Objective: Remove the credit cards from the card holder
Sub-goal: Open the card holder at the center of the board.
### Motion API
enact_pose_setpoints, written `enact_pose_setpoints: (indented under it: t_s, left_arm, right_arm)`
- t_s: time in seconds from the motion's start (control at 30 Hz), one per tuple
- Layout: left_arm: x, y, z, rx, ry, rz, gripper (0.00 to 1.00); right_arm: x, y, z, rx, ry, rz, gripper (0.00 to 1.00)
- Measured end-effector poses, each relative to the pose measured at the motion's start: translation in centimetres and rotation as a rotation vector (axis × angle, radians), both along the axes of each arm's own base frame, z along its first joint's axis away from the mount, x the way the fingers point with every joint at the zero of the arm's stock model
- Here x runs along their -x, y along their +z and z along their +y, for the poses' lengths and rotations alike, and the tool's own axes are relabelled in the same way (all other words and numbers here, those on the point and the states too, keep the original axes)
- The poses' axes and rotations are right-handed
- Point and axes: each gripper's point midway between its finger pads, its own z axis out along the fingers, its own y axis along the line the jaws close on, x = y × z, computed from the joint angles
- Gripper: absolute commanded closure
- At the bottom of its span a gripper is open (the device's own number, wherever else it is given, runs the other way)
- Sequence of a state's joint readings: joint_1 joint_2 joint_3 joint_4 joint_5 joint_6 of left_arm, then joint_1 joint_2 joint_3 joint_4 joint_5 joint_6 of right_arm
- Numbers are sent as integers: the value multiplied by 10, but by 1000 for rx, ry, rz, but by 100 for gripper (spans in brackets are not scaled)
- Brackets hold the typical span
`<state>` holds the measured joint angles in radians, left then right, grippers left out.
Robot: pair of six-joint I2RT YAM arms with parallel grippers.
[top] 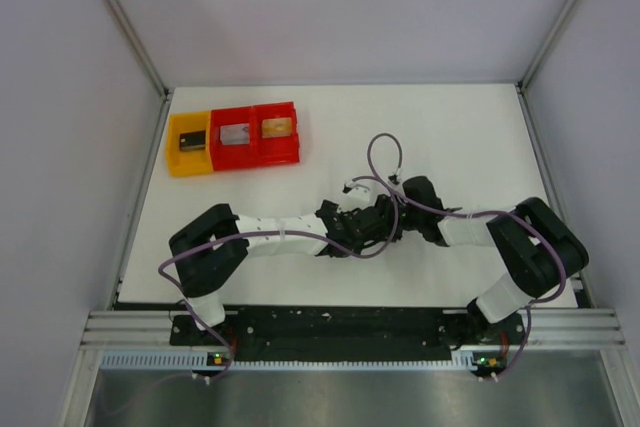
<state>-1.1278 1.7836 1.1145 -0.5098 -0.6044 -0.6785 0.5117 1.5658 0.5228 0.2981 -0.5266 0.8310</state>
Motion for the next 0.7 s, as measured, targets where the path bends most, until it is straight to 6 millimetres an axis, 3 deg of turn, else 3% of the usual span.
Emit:
enact_pose_setpoints:
  t_s: [0.27, 0.4, 0.7]
  left_arm:
    - [0, 0, 2, -6, 5, -4, 22]
    - [0, 0, 3, -11, 6, -5, 23]
    - [-1, 0, 4, -11, 9, -4, 37]
  right_arm:
    - [5, -9, 0, 4, 14, 37, 83]
    - [7, -12, -1, 11, 17, 50, 100]
    - [9, -14, -2, 21, 23, 47, 100]
